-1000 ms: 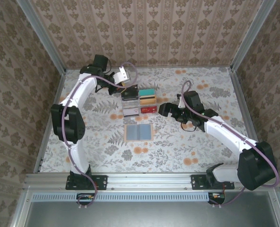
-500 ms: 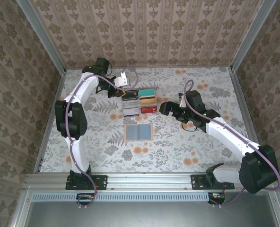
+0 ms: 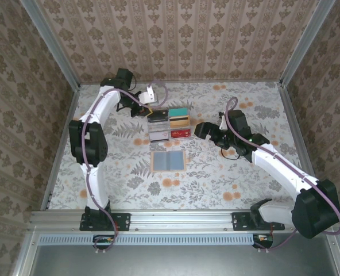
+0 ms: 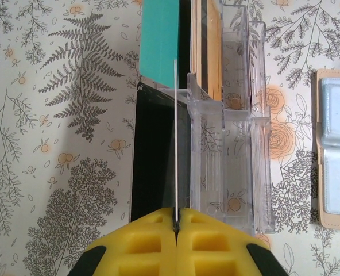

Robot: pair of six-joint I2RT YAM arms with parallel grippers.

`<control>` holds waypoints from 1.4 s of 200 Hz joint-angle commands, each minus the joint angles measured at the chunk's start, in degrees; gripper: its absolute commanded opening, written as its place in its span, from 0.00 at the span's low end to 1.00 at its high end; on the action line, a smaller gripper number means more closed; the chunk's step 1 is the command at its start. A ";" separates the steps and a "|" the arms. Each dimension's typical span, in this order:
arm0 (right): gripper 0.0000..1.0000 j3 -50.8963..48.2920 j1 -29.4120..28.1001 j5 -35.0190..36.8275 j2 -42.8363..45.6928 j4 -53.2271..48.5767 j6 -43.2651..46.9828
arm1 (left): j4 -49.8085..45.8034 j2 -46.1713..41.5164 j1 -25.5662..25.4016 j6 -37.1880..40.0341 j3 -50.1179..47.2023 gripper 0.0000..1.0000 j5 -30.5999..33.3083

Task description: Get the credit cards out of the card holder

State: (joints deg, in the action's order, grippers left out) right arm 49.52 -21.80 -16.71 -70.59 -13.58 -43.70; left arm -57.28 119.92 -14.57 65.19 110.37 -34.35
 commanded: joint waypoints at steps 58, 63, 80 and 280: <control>1.00 0.14 -0.62 1.28 0.29 -1.07 -0.68 | -3.00 2.25 0.45 2.06 2.41 0.10 -2.13; 1.00 0.18 -0.66 1.24 0.27 -1.08 -0.73 | -2.87 2.25 0.44 1.95 2.41 0.12 -2.13; 0.99 0.37 -0.65 1.14 0.24 -1.09 -0.68 | -2.49 2.25 0.43 1.43 2.48 0.17 -2.13; 0.96 12.25 -18.95 14.60 -15.62 -9.53 5.35 | 44.97 -31.49 2.19 -44.57 -34.68 0.52 10.75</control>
State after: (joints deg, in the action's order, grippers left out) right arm 57.58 -36.21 -6.48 -81.12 -19.38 -40.73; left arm -21.21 91.81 -12.43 37.23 81.49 -31.29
